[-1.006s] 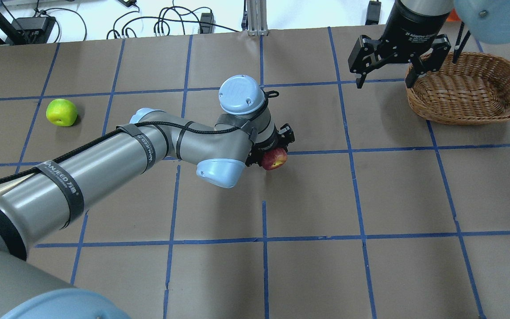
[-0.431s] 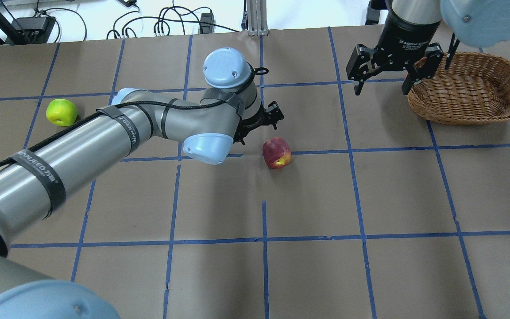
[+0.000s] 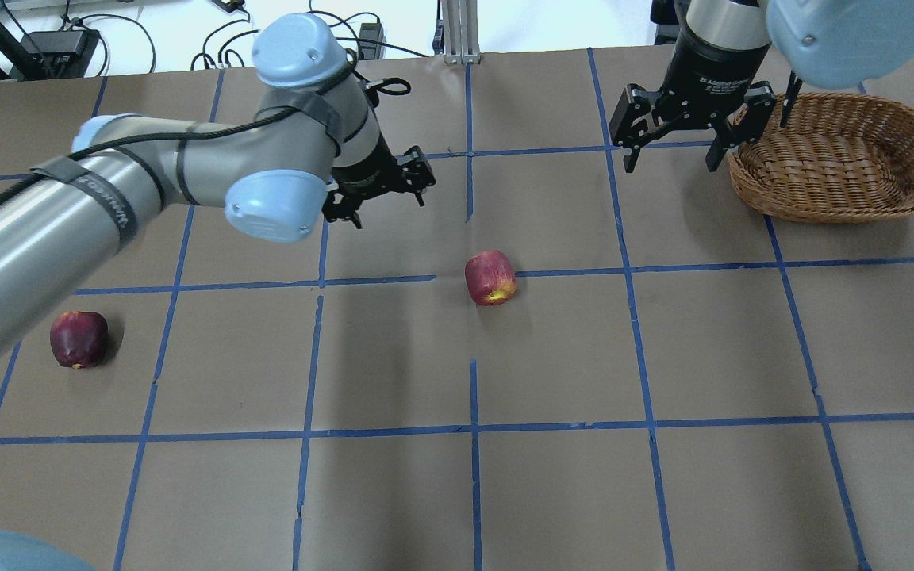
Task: Put all apples into basket
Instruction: 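Move left gripper toward other red apple while right approaches centered apple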
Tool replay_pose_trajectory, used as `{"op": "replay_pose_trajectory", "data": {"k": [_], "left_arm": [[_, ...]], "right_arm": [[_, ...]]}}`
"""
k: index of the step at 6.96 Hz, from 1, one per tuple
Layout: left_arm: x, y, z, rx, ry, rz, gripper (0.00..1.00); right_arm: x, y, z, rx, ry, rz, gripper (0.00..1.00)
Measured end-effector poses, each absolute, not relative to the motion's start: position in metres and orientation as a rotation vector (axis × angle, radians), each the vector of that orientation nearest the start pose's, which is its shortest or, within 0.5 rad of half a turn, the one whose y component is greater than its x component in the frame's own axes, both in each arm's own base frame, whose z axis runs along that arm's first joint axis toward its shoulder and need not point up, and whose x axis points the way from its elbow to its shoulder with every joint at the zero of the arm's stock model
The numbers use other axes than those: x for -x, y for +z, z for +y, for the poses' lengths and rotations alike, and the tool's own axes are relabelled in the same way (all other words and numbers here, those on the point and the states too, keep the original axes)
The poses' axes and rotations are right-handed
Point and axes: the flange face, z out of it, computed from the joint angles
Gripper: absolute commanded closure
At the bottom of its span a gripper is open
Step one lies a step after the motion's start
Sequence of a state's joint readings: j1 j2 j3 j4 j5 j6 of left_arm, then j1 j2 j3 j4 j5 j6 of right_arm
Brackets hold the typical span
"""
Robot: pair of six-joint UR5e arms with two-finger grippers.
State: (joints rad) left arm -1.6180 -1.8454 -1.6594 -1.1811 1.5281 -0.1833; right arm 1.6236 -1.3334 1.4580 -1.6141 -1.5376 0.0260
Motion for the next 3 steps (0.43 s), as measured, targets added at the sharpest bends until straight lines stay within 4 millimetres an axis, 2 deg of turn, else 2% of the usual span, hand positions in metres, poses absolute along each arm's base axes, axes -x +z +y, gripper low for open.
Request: {"op": "replay_pose_trajectory", "data": {"k": [2, 3], "left_arm": [[0.061, 0.372, -0.563, -0.116, 0.024, 3.082, 0.0], [-0.003, 0.378, -0.555, -0.265, 0.052, 3.053, 0.0]], "right_arm": [[-0.237, 0.386, -0.586, 0.085, 0.01, 3.107, 0.0], [-0.275, 0.356, -0.587, 0.08, 0.026, 3.11, 0.0]]}}
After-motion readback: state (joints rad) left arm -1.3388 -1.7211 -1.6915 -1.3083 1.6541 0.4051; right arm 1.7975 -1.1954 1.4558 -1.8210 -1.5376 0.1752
